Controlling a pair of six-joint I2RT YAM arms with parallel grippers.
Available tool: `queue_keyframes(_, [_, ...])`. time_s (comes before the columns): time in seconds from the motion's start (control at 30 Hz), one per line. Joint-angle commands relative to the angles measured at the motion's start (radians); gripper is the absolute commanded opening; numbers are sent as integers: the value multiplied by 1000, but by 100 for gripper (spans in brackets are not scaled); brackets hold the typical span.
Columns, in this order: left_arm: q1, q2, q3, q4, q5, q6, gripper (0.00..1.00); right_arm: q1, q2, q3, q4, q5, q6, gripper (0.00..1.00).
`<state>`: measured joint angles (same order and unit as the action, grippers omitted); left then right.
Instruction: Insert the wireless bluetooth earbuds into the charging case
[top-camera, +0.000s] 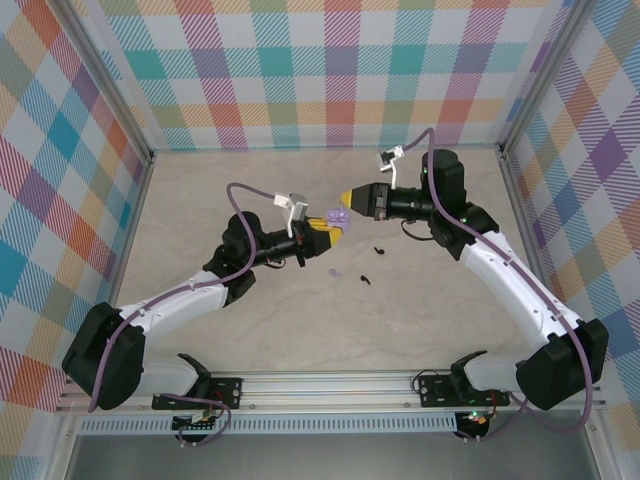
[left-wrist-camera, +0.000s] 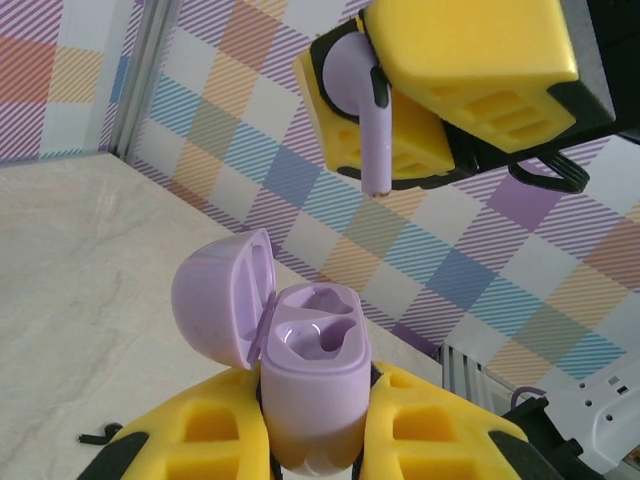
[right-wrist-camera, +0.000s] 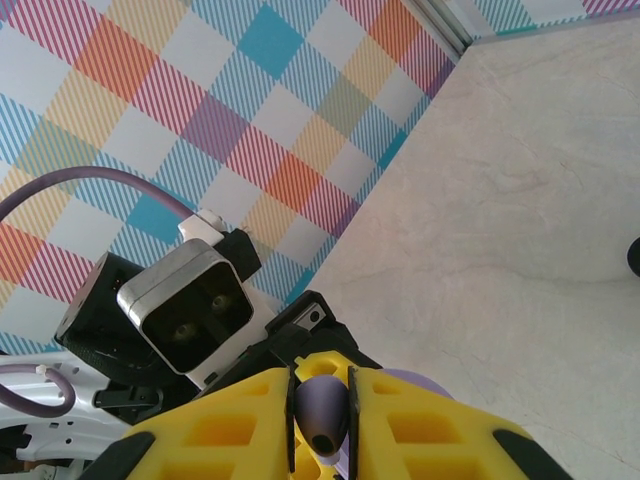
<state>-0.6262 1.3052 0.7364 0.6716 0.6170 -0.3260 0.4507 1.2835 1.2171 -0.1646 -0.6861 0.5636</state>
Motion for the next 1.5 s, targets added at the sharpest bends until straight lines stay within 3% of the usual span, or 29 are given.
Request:
queue_keyframes(0.0, [-12,-27,24,64,-9,-11,15,12,-3,20,-11,4,-30,21])
queue_keyframes(1.47, [-17,-45,-1,106,-55,-25,15,37,15,7,-46,33,-51,21])
